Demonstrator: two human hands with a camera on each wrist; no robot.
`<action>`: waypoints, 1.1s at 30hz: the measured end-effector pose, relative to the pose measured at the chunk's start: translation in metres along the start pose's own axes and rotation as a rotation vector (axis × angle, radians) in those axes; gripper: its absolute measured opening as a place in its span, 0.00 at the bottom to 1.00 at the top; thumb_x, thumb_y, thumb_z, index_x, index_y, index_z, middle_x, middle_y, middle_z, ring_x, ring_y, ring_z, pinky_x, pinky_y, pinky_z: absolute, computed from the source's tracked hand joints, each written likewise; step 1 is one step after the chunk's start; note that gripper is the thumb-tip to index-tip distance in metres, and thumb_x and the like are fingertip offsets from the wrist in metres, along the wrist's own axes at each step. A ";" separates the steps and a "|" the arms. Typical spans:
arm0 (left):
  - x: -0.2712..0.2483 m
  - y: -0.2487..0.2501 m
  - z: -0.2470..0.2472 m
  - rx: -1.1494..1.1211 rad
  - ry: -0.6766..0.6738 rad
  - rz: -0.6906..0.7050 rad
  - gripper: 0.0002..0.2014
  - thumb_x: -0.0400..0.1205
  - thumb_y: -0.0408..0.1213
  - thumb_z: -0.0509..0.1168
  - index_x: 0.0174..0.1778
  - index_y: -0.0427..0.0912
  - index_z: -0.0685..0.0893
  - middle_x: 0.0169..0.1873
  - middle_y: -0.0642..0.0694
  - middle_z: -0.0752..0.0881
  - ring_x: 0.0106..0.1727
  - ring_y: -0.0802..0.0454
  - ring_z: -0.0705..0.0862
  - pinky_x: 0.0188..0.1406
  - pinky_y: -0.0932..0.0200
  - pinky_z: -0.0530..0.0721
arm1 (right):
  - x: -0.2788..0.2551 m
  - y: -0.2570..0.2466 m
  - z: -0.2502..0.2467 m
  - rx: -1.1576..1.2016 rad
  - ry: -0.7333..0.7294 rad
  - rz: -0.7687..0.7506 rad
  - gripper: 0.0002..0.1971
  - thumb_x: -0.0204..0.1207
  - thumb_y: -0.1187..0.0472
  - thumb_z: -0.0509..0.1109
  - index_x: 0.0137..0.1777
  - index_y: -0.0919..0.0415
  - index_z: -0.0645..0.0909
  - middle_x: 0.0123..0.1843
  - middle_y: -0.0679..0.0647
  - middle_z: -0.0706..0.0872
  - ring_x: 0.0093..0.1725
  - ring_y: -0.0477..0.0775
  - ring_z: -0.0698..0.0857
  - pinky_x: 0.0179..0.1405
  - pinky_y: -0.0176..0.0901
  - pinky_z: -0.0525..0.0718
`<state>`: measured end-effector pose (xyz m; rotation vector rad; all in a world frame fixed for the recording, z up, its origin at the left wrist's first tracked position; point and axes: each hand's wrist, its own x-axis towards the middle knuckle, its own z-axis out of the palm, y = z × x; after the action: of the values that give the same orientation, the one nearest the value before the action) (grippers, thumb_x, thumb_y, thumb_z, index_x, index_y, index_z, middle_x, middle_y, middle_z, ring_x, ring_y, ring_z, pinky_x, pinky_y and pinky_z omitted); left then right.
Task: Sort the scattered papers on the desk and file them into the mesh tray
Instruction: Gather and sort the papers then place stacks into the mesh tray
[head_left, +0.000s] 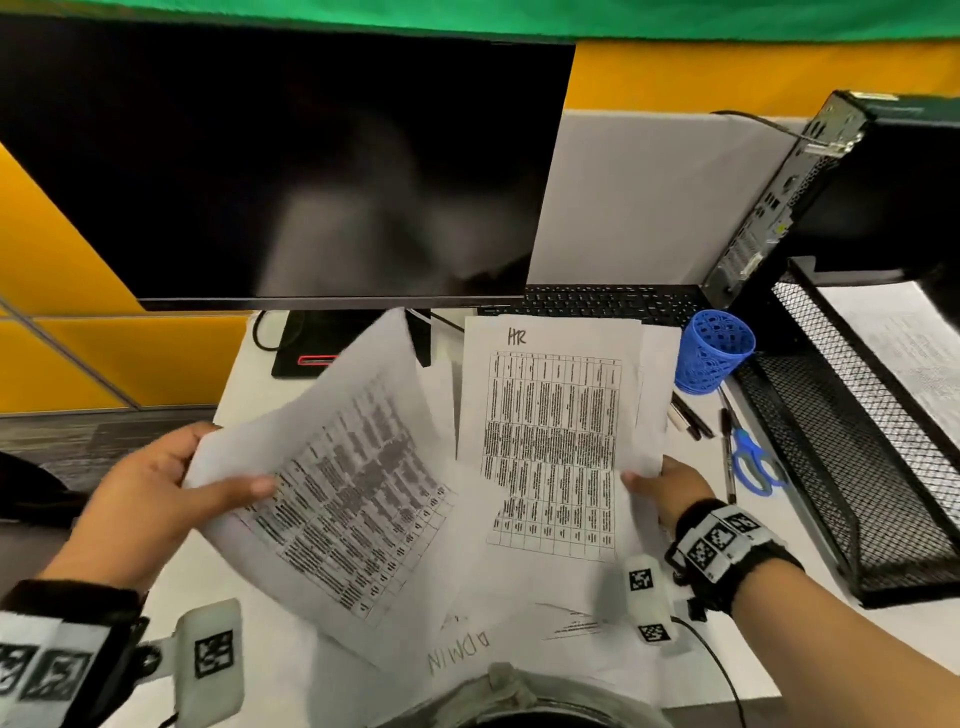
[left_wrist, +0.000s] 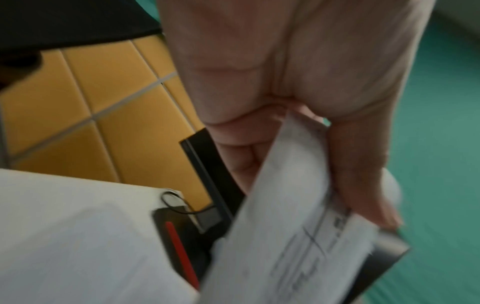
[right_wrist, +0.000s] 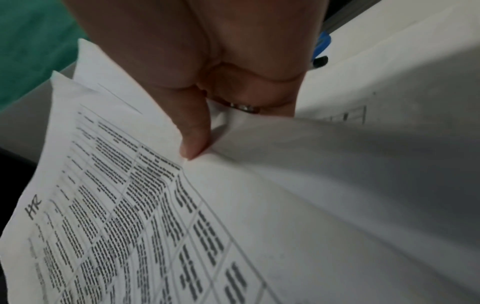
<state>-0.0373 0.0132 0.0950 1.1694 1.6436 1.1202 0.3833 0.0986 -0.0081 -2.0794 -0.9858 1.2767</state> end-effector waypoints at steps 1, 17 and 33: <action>-0.001 0.010 0.003 -0.087 -0.087 0.015 0.18 0.50 0.39 0.84 0.33 0.56 0.89 0.32 0.51 0.91 0.30 0.58 0.88 0.29 0.66 0.87 | -0.001 -0.001 -0.003 0.040 -0.003 -0.017 0.17 0.77 0.64 0.69 0.64 0.69 0.79 0.57 0.63 0.86 0.49 0.56 0.80 0.53 0.44 0.75; 0.035 0.032 0.100 -0.399 0.248 0.050 0.17 0.68 0.30 0.77 0.45 0.53 0.82 0.45 0.48 0.89 0.49 0.46 0.89 0.48 0.50 0.88 | -0.047 -0.021 0.019 0.179 -0.361 -0.256 0.07 0.72 0.69 0.72 0.47 0.58 0.87 0.42 0.49 0.93 0.40 0.44 0.91 0.40 0.32 0.87; 0.035 0.049 0.093 -0.471 0.155 0.206 0.11 0.62 0.44 0.78 0.37 0.52 0.85 0.39 0.50 0.90 0.44 0.47 0.88 0.48 0.48 0.86 | -0.059 -0.031 0.036 0.410 -0.496 -0.299 0.36 0.46 0.32 0.78 0.54 0.51 0.88 0.57 0.55 0.91 0.62 0.61 0.85 0.66 0.58 0.79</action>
<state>0.0535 0.0749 0.1113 0.9723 1.2847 1.6577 0.3233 0.0725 0.0300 -1.2812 -1.0743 1.6967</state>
